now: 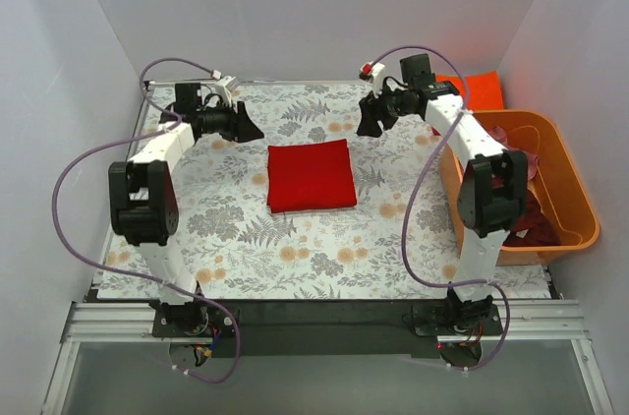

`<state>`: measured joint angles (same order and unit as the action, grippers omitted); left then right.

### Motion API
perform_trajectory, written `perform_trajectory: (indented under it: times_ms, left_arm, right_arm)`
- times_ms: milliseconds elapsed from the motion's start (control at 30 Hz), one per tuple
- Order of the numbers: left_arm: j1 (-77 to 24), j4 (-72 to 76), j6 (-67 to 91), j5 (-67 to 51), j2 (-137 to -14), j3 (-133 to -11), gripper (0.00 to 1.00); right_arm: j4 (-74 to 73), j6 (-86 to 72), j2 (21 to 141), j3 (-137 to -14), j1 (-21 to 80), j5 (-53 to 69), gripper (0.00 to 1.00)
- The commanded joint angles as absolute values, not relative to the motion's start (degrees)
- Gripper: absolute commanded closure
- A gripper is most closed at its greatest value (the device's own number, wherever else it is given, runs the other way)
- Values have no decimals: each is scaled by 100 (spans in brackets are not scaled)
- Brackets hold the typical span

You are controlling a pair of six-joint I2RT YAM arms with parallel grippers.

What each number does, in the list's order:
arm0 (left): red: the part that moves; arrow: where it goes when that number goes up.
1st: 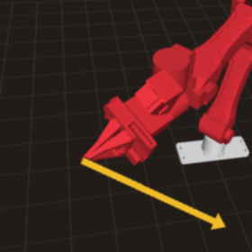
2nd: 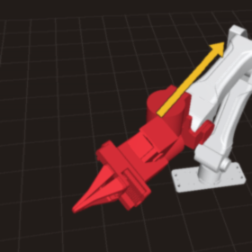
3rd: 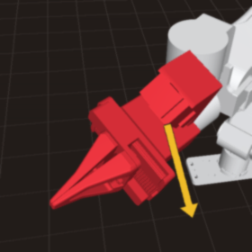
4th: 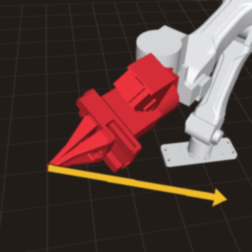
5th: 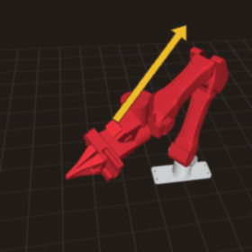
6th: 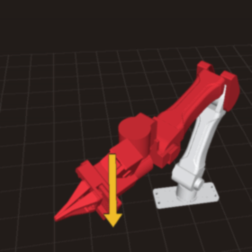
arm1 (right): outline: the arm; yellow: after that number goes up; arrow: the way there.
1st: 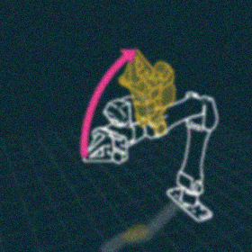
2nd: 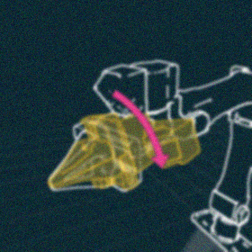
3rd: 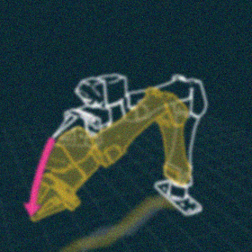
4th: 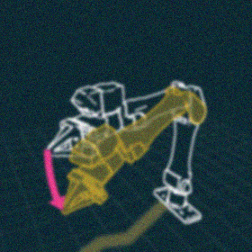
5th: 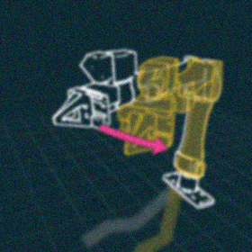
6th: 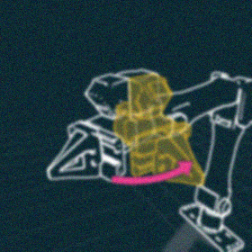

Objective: Fold and stack the t-shirts
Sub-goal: Fold the tshirt

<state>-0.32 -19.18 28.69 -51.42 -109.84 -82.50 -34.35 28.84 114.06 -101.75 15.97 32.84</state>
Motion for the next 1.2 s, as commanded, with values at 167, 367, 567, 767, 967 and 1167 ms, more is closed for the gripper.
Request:
perform_trajectory:
  times_ms: [167,367,567,767,967,1167]
  left_arm:
    - [-1449,1139,7653,-5766,-9281,-5223,49]
    - [-1582,1995,8683,-5634,-10227,-4773,49]
    - [-1372,2329,9070,-5616,-11091,-4317,49]
    - [-932,2513,9176,-5835,-11409,-4078,49]
    - [-835,909,7326,-5716,-10109,-5008,49]
    - [-1940,-773,3854,-3431,-9151,-5959,50]
  right_arm:
    - [-1461,-587,10275,-7807,2345,5695,37]
    - [-379,-1432,11011,-7085,2470,5713,46]
    - [-53,-1696,11829,-6522,1961,5538,49]
    - [-53,-1679,11769,-6082,1723,5405,51]
    - [-491,-1302,10549,-6354,1723,5178,48]
    - [-1107,-897,9344,-6487,1539,3570,41]
